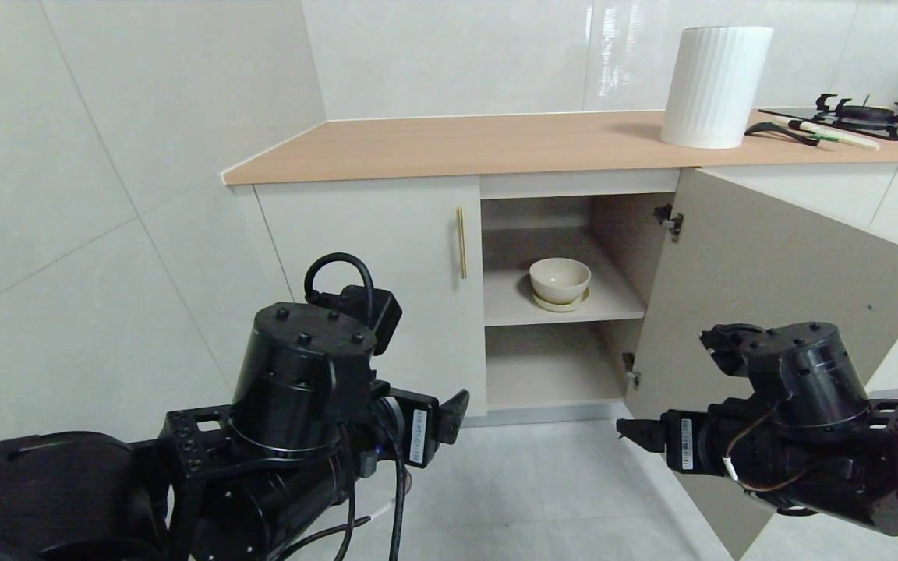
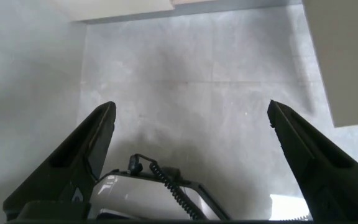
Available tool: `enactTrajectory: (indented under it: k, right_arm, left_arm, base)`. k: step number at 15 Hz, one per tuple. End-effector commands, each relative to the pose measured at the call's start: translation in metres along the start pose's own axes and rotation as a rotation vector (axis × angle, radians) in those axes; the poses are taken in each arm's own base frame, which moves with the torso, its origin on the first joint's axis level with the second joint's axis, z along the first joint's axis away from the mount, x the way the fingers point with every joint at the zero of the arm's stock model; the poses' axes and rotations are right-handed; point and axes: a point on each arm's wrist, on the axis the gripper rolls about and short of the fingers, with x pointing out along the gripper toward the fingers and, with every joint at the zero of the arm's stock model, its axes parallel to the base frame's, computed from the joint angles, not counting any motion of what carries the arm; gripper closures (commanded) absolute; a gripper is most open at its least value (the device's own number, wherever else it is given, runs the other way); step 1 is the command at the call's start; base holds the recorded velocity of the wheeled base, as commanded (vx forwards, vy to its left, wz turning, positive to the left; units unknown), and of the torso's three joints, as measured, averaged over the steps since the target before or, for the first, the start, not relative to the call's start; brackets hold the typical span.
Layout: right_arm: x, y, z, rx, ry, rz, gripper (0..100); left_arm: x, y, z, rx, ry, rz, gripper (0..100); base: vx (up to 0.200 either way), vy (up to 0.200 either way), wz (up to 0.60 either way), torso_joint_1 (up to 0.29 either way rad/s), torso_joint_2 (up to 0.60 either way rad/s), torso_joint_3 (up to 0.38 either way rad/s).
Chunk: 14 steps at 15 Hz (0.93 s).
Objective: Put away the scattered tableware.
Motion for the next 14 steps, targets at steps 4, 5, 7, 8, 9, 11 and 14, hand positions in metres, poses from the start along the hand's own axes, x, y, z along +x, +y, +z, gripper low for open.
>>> enactTrajectory:
  k: [4,5,7,8,9,11,14]
  right_arm:
    - [-0.038,-0.013,-0.020,-0.033,0.040,0.006,0]
    - [-0.044,-0.019,-0.026,-0.036,0.059,-0.004,0]
    - [-0.054,-0.026,-0.035,-0.037,0.060,-0.008,0]
    - [-0.056,-0.028,-0.037,-0.037,0.060,-0.008,0]
    - [-0.062,-0.032,-0.041,-0.036,0.059,-0.010,0]
    - [-0.062,-0.034,-0.042,-0.031,0.059,-0.018,0]
    - [-0.062,-0.037,-0.041,-0.020,0.051,-0.047,0]
  left_arm:
    - [0.003,0.000,-0.002,0.005,0.008,0.004,0]
    - [0.003,0.000,-0.002,0.005,0.008,0.004,0]
    - [0.003,0.000,-0.002,0.005,0.009,0.005,0]
    - [0.003,0.000,-0.002,0.005,0.008,0.004,0]
    - [0.003,0.000,-0.002,0.005,0.009,0.005,0]
    - [0.003,0.000,-0.002,0.007,0.009,0.005,0]
    - [0.003,0.000,-0.002,0.006,0.008,0.006,0]
  base:
    - [0.000,0.000,0.00,0.000,0.00,0.000]
    - [0.000,0.000,0.00,0.000,0.00,0.000]
    - [0.000,0.000,0.00,0.000,0.00,0.000]
    - [0.000,0.000,0.00,0.000,0.00,0.000]
    - [0.000,-0.200,0.00,0.002,0.00,0.007]
    - [0.000,-0.200,0.00,0.000,0.00,0.007]
    - [0.000,-0.200,0.00,0.004,0.00,-0.001]
